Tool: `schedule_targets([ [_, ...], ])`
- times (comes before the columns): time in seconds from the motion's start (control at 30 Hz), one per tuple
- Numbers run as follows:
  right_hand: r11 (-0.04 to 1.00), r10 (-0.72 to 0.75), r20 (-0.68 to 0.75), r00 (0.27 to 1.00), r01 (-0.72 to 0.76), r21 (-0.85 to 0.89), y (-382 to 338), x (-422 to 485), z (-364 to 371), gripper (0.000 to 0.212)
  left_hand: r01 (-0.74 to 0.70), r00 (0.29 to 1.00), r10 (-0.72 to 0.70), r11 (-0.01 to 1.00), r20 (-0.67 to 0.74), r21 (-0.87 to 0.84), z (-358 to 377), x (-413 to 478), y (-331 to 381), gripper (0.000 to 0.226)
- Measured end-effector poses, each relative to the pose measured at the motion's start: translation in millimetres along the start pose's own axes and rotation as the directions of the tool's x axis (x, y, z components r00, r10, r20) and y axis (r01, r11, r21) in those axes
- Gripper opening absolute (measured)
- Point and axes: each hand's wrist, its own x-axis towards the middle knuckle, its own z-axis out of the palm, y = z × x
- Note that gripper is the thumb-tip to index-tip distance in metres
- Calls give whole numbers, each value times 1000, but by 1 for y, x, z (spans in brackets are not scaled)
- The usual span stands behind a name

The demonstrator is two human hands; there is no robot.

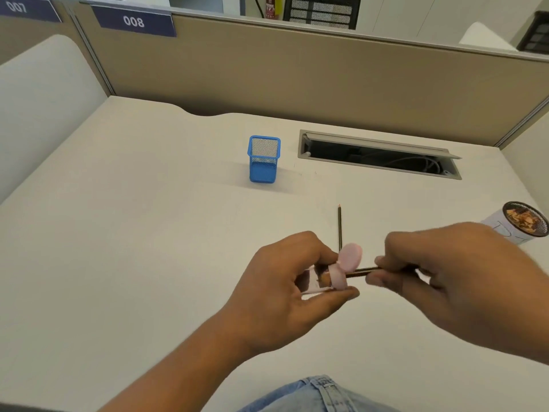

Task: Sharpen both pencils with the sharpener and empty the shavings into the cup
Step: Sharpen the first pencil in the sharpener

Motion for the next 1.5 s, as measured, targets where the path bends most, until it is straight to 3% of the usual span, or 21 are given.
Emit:
schedule_targets([
  [0.07, 894, 278, 246, 929, -344, 289, -4, 6, -4, 29, -154, 988, 151, 980, 35, 124, 1, -1, -7, 24],
  [0.1, 827, 322, 345, 882, -439, 351, -3, 7, -3, 25, -211, 977, 205, 964, 58, 163, 2, -2, -10, 24],
  [0.2, 797, 305, 501, 810, -505, 332, 0, 9, 3, 29, -275, 961, 263, 935, 82, 223, 5, -4, -16, 23],
  [0.5, 939, 291, 278, 915, -329, 101, -2, 8, 5, 40, 68, 997, -69, 998, -43, -14, 7, -6, -22, 22],
  [0.73, 900, 348, 221, 911, -390, 194, -3, 8, 7, 25, 274, 953, -301, 912, -45, -304, 10, -5, -28, 32],
  [0.97, 854, 358, 224, 907, -415, 314, -4, 4, 9, 37, 289, 950, -313, 896, -19, -336, 9, -2, -25, 27],
  [1.2, 844, 388, 246, 888, -449, 294, 5, 3, 15, 38, 279, 951, -306, 907, -37, -315, 9, -2, -27, 26],
  [1.33, 737, 400, 283, 872, -490, 466, 10, 4, 22, 41, 312, 932, -355, 883, -67, -350, 11, -2, -31, 26],
  [1.5, 540, 444, 320, 837, -535, 650, 23, 5, 49, 8, 382, 890, -448, 834, -85, -398, 19, -6, -41, 23],
])
